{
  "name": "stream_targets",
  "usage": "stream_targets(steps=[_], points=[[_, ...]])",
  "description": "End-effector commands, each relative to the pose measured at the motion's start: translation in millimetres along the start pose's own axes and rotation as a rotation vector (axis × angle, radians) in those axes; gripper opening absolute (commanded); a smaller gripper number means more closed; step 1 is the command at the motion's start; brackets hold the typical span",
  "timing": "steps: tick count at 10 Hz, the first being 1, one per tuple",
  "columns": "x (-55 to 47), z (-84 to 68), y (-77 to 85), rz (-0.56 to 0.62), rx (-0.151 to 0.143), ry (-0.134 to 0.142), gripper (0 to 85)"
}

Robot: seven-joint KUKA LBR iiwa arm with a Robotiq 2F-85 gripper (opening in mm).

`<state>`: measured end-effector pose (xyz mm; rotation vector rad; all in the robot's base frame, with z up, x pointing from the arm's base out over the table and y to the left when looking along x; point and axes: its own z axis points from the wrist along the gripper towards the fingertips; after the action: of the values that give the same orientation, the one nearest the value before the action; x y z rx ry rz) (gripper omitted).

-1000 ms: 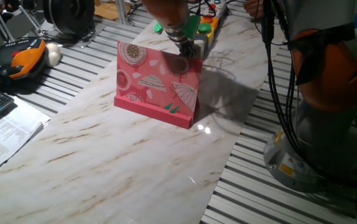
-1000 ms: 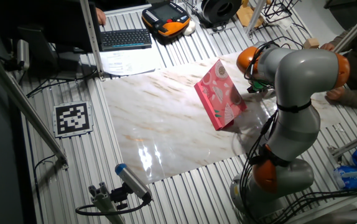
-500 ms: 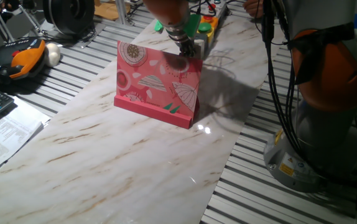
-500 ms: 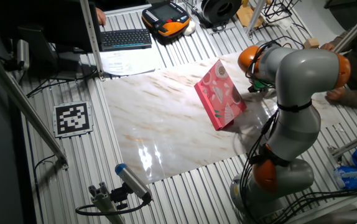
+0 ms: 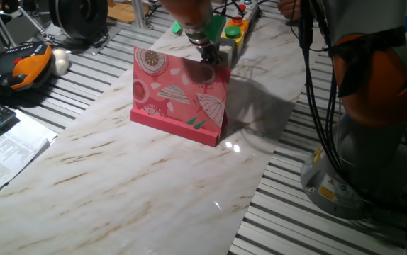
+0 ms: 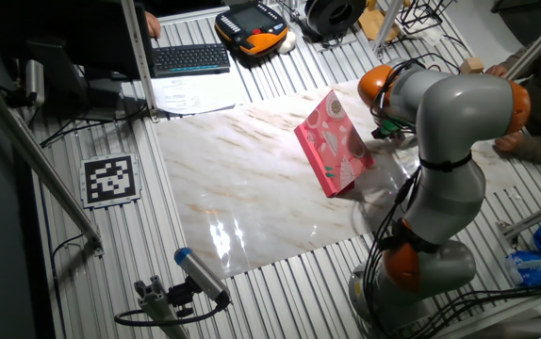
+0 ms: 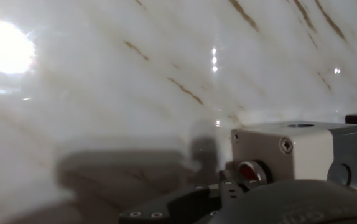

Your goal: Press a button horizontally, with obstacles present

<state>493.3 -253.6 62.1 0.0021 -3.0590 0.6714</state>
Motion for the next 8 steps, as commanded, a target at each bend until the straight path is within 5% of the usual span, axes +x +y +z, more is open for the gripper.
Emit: stream_targets(steps=[1,3,7,8], points=[[0.1,-6.2,4.0,0.013,-0.019,0.008,0.0],[2.4,-23.7,11.7,0.048,-0.096,0.019,0.0],[13.8,-64.6,21.0,0.038,-0.137,0.032,0.0],[18.8,-76.5,16.2,0.030,-0.181,0.040,0.0]])
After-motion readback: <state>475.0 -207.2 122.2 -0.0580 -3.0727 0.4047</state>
